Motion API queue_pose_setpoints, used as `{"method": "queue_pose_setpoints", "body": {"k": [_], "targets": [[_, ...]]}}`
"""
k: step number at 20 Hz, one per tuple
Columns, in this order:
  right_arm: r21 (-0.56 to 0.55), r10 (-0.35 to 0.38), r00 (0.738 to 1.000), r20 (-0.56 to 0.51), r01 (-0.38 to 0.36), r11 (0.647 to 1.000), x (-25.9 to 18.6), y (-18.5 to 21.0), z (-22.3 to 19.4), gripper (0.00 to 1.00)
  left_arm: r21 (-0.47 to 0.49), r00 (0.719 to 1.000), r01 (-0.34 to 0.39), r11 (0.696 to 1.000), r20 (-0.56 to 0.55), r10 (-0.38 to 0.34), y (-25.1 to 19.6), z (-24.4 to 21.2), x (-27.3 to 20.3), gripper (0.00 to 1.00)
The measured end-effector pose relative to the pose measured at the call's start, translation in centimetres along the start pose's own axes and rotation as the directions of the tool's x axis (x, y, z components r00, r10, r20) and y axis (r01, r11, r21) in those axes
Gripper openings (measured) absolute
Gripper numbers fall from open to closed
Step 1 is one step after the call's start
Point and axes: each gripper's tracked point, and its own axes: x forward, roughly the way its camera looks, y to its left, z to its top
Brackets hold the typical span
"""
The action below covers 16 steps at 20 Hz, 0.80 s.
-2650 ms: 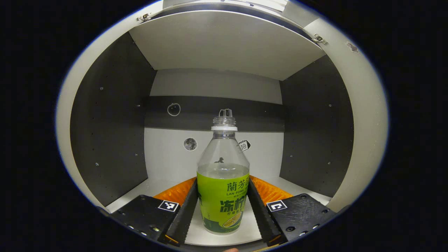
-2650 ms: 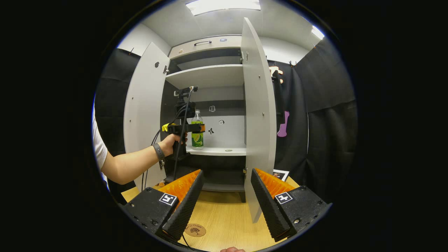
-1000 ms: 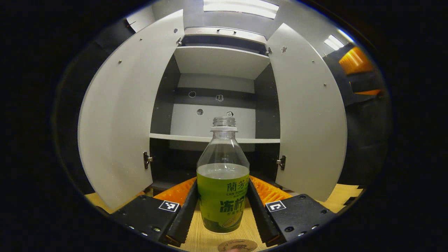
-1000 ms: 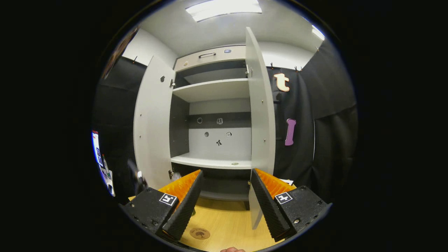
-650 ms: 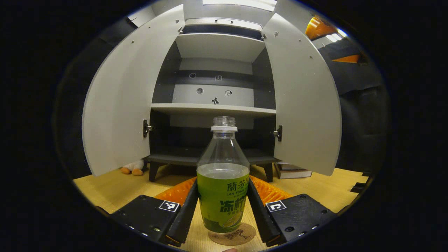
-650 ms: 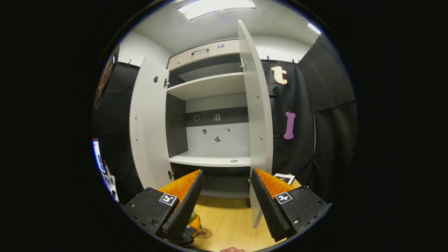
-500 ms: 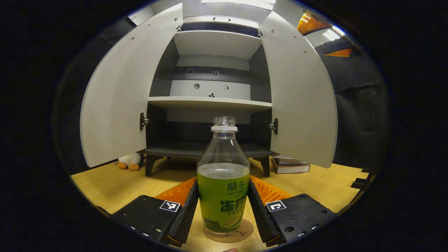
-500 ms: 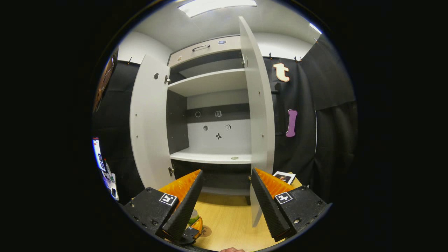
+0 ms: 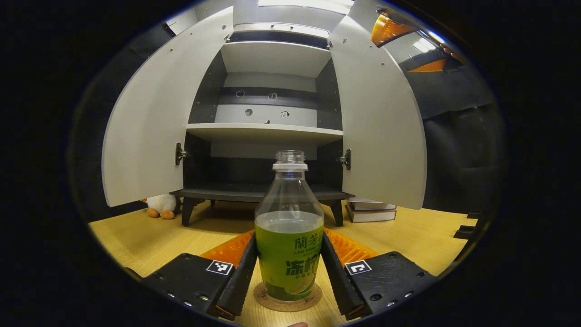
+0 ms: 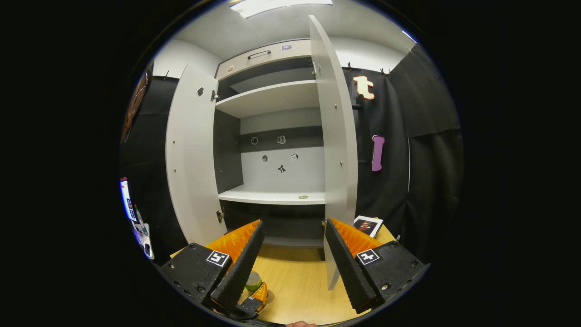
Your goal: Grasp the bottle in the cabinet with the left hand and place it on the coaster, then close the right door with the right hand and the left door with the left hand.
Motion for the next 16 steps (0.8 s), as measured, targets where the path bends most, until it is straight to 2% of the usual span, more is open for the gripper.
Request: {"method": "queue_pose_setpoints", "body": {"k": [5, 9, 12, 16], "targets": [[-0.004, -0.008, 1.0, 0.001, 0.008, 1.0, -0.6, -0.2, -0.2, 0.84, -0.01, 0.999, 0.021, 1.0, -0.034, -0.021, -0.3, -0.5, -0.3, 0.77], [-0.005, -0.008, 1.0, 0.007, 0.008, 1.0, -1.1, -0.2, -0.3, 0.84, -0.007, 0.999, 0.028, 1.0, -0.035, -0.028, -0.4, 0.1, -1.0, 0.92], [0.002, -0.012, 1.0, 0.004, 0.012, 1.0, -1.5, -0.2, -0.5, 0.84, -0.013, 1.0, 0.004, 1.0, -0.005, -0.004, 0.5, 2.1, -1.6, 0.94], [0.0, -0.027, 1.0, 0.016, 0.027, 1.0, -1.8, -0.4, -0.5, 0.84, -0.039, 0.999, 0.018, 0.999, 0.039, -0.017, 1.0, 6.7, -2.7, 0.94]]}}
